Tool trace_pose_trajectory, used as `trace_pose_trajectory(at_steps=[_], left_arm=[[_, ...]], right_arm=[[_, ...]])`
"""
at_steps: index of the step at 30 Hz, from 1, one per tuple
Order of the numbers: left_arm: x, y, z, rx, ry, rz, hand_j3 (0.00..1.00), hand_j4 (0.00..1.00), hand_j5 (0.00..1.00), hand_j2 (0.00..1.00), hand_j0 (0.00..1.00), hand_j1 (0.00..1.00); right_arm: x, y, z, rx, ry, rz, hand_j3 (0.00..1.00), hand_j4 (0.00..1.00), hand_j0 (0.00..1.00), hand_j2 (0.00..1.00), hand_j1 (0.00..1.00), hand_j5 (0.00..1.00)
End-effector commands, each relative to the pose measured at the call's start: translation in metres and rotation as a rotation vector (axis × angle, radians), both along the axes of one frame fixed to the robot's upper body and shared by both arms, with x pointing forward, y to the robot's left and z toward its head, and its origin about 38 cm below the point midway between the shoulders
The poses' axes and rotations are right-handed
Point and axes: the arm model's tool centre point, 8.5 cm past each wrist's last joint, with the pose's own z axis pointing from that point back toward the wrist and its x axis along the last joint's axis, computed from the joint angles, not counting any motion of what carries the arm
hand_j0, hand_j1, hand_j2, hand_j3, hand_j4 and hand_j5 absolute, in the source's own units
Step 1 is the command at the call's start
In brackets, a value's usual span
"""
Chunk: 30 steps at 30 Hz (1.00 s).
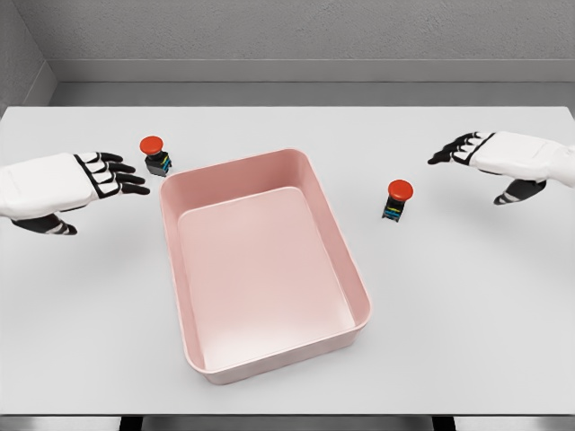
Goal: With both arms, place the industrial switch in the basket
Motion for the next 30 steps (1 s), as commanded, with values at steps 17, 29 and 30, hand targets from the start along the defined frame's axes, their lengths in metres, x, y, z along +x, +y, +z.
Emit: trace_pose_trajectory(at_steps=[17, 29, 30], left_arm=[[0.12, -0.052, 0.007, 0.123, 0.035, 0.177, 1.0, 1.0, 1.0, 1.0, 1.0, 1.0], [0.142, -0.081, -0.042, 0.194, 0.082, 0.241, 1.0, 1.0, 1.0, 1.0, 1.0, 1.0], [0.143, -0.081, -0.043, 0.197, 0.084, 0.243, 1.0, 1.0, 1.0, 1.0, 1.0, 1.0]], right_arm=[[-0.007, 0.063, -0.001, 0.078, -0.014, 0.154, 1.0, 1.0, 1.0, 1.0, 1.0, 1.0], [0.005, 0.092, -0.016, 0.055, -0.03, 0.196, 1.0, 1.0, 1.0, 1.0, 1.0, 1.0], [0.009, 0.094, -0.019, 0.045, -0.03, 0.191, 1.0, 1.0, 1.0, 1.0, 1.0, 1.0]])
